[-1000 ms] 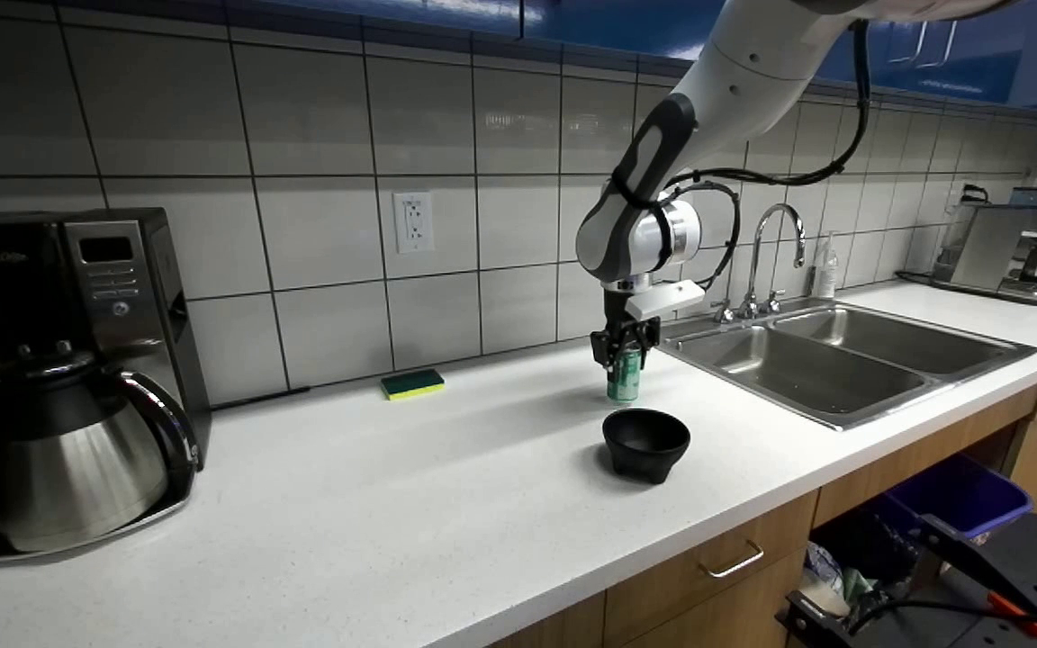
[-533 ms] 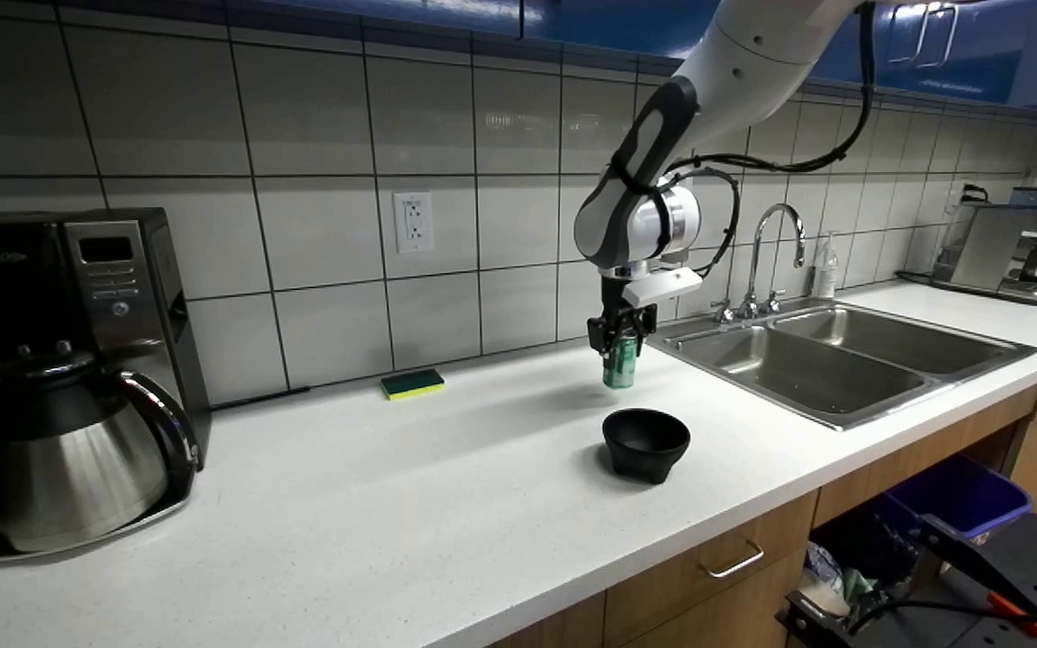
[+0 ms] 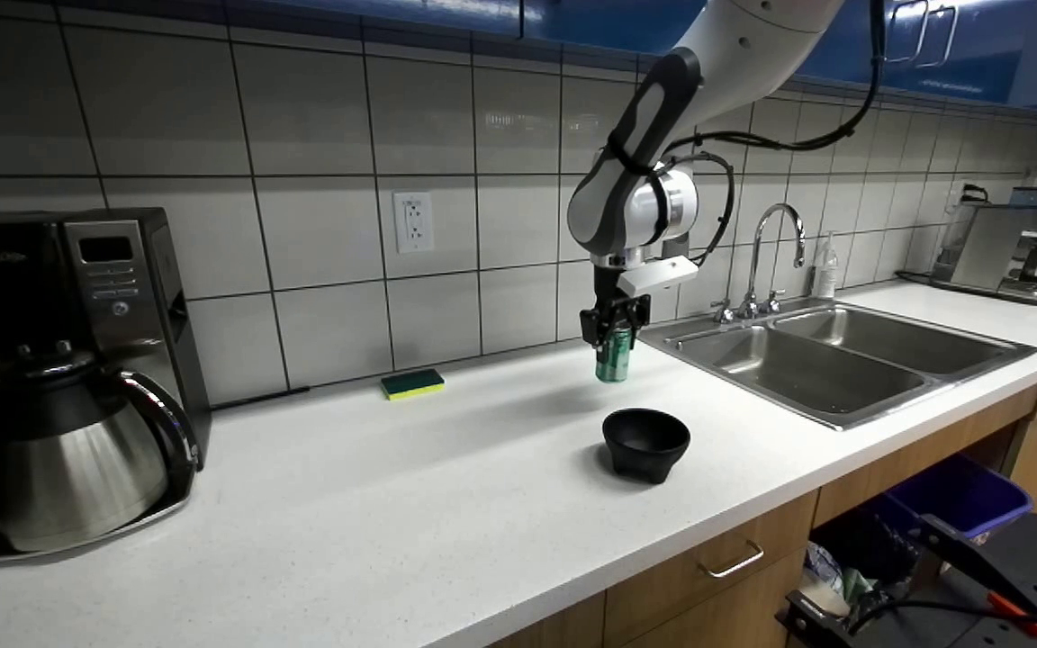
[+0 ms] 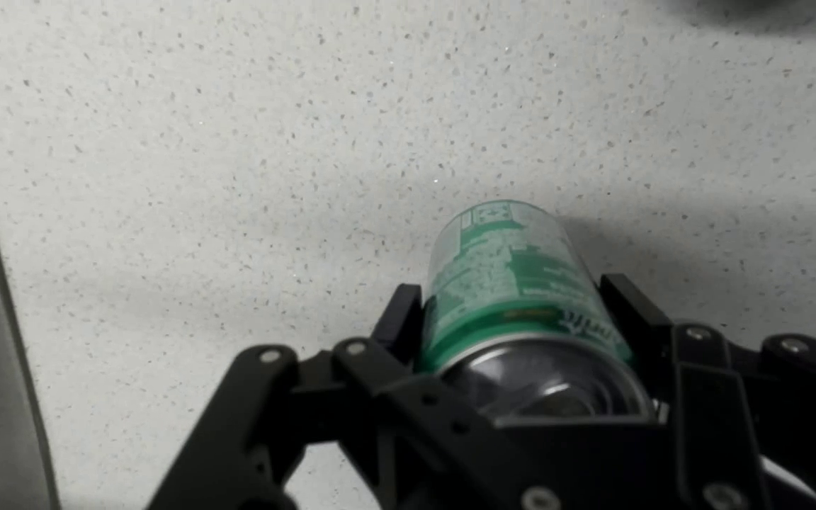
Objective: Put the green can in the black bowl
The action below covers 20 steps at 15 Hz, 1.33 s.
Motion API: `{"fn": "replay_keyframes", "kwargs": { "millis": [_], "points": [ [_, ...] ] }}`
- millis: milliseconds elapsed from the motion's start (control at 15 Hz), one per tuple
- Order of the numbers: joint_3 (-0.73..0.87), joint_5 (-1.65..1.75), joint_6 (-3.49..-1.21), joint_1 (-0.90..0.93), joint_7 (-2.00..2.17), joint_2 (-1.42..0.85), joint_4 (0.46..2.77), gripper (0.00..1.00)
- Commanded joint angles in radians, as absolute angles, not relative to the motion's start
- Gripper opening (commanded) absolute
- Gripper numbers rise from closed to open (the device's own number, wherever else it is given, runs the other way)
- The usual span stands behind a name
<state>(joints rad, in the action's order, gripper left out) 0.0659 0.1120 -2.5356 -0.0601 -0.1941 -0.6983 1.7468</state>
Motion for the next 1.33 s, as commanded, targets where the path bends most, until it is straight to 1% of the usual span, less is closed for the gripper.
{"fn": "replay_keyframes", "kwargs": {
  "millis": [0, 667, 1267],
  "points": [
    [0.057, 0.140, -2.536, -0.053, -0.196, -0.586, 1.868, 0.42],
    [0.059, 0.182, -2.590, -0.042, -0.199, -0.407, 2.099, 0.42],
    [0.058, 0.232, -2.705, -0.022, -0.194, -0.270, 2.313, 0.42]
  ]
}}
